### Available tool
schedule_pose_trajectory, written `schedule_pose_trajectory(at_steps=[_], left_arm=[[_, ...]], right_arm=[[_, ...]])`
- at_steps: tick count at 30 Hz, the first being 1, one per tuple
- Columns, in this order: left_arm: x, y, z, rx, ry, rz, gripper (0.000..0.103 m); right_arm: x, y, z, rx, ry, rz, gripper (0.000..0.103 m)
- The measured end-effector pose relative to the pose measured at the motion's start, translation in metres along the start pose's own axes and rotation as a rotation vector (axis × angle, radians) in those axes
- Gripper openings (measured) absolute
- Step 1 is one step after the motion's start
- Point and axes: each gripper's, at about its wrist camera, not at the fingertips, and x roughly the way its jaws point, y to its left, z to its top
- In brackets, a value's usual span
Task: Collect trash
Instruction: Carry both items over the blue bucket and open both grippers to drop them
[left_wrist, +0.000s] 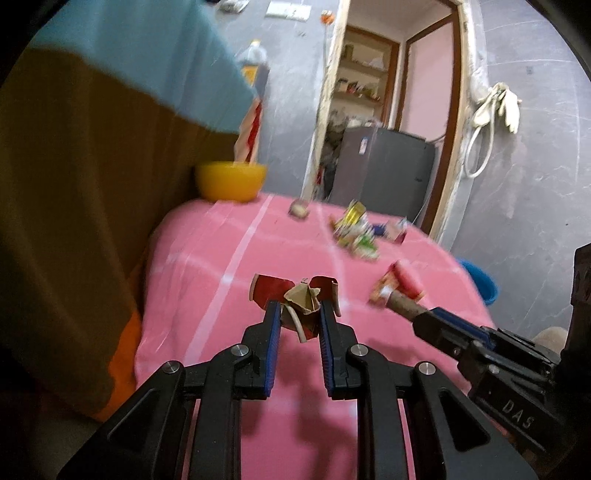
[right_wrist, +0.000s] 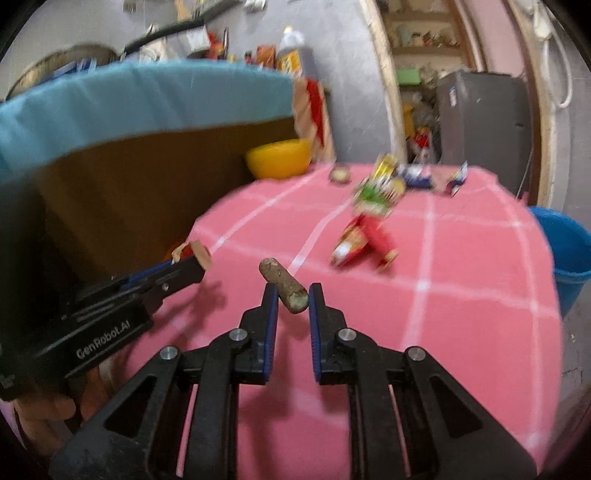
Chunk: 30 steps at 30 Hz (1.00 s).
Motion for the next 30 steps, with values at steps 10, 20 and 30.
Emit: schedule_pose_trajectory(at_steps=[10,20,30], left_arm=[[0.023,-0.078,0.052,0.082,-0.188,-0.11,0.017],[0.08,-0.17,0.097,0.172,-0.236,-0.29,0.017],[0.193,-0.243,0.137,0.162,0.024,-0.39,0.017]], right_arm=[[-0.055,-0.054,0.058,-0.004,-0.25,-0.15,0.025],[-0.101,-0.152,0.099,0.044,-0.374,-0.347,0.026],[-0.095,-0.266,0.114,0.187,-0.291,-0.449,0.026]])
